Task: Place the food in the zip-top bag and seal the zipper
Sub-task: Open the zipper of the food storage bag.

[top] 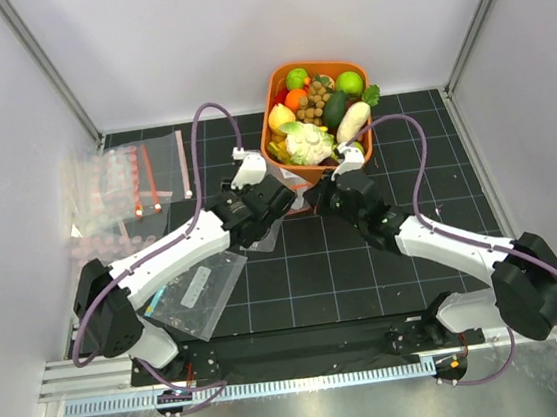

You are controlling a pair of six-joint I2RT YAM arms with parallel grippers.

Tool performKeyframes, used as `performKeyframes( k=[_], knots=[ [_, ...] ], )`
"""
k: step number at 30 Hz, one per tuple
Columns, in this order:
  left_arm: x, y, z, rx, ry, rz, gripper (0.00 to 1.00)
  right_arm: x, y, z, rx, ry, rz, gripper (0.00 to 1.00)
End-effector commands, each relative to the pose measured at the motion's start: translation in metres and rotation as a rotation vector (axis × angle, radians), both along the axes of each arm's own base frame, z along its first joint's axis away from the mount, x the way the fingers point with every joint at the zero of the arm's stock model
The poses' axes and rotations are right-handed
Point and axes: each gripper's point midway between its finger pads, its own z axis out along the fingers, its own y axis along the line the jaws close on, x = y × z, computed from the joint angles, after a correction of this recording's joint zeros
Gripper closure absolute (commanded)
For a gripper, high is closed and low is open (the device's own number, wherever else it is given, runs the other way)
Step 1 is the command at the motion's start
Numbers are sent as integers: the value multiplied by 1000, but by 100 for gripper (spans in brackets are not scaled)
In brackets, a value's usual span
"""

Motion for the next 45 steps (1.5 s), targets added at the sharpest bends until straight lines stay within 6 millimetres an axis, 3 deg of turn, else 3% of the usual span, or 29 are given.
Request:
performKeyframes(
  k=[1, 4, 5, 8, 9, 10, 11, 13, 16, 19, 24, 29, 35, 45],
  knots=[
    [6, 9, 19, -91, -58, 36, 64, 8, -21, 13, 47, -11, -93, 99],
    [3, 7, 22, -142, -63, 19, 78, 8, -19, 10, 48, 0, -68, 99],
    [3, 6, 22, -146, -59, 13, 100, 8, -16, 11, 38, -6, -44, 98],
    [2, 5, 22, -143, -50, 4, 100, 4, 0, 14, 44, -19, 53, 81],
    [1, 5, 24, -131, -48, -2, 100, 3, 6, 15, 48, -23, 82, 72],
    [0, 6, 26, -117, -51, 4, 100, 4, 10, 17, 52, -23, 103, 56],
    [0, 8, 27, -98, -58, 13, 100, 3, 15, 13, 46, -12, 128, 49],
    [-2, 19, 37, -36, -94, 55, 100, -1, 27, 14, 59, -4, 199, 38],
    [-6, 40, 56, 72, -173, 137, 100, -3, 33, 19, 54, -24, 230, 30],
    [-5, 45, 59, 128, -196, 178, 100, -2, 27, 23, -3, -37, 198, 29],
    [4, 33, 41, 182, -146, 166, 100, -1, 14, 31, -26, -67, 147, 24],
    [11, 34, 27, 181, -104, 178, 100, -5, 16, 38, -9, -84, 170, 19],
    [16, 30, 15, 83, -55, 138, 100, -1, 4, 44, -34, -108, 116, 20],
    [19, 17, 2, 2, -8, 89, 100, 25, -15, 81, -162, -222, 9, 27]
  ],
)
